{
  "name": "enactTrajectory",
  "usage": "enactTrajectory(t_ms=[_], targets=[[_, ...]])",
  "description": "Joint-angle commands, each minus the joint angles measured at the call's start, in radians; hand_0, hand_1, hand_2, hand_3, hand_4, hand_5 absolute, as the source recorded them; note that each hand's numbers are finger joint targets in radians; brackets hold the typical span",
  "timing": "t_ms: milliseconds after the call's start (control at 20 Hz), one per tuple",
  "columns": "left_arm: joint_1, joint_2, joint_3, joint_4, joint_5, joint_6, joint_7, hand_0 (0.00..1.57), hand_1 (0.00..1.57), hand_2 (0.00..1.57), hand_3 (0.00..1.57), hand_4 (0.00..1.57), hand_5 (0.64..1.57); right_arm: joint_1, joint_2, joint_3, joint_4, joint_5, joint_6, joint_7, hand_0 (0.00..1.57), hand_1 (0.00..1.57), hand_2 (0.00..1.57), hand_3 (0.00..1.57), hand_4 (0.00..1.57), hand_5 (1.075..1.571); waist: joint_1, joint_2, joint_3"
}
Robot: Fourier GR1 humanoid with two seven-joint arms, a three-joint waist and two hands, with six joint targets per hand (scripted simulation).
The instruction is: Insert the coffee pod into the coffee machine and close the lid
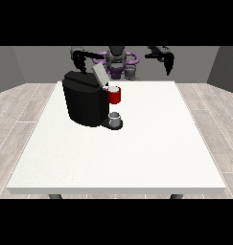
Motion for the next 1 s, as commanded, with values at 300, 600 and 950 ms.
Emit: enactTrajectory(t_ms=[300, 600, 950], targets=[[-0.009, 0.033, 0.005, -0.086, 0.043, 0.051, 0.039, 0.0, 0.0, 0.0, 0.0, 0.0, 1.571, -0.106, 0.015, 0.026, 0.107, 0.065, -0.003, -0.053, 0.0, 0.0, 0.0, 0.0, 0.0, 1.571, -0.027, 0.07, 0.0001], [0.022, 0.08, -0.001, -0.076, 0.047, -0.006, -0.045, 0.0, 0.0, 0.0, 0.0, 0.0, 1.571, -0.21, 0.01, -0.003, 0.156, 0.064, -0.03, -0.001, 0.0, 0.0, 0.0, 0.0, 0.0, 1.571, 0.01, 0.113, -0.0002], [0.031, 0.031, -0.037, -0.087, 0.037, 0.06, -0.017, 0.0, 0.0, 0.0, 0.0, 0.0, 1.571, -0.225, 0.018, 0.009, 0.201, 0.073, 0.009, -0.046, 0.0, 0.0, 0.0, 0.0, 0.0, 1.571, 0.001, 0.105, 0.0]])
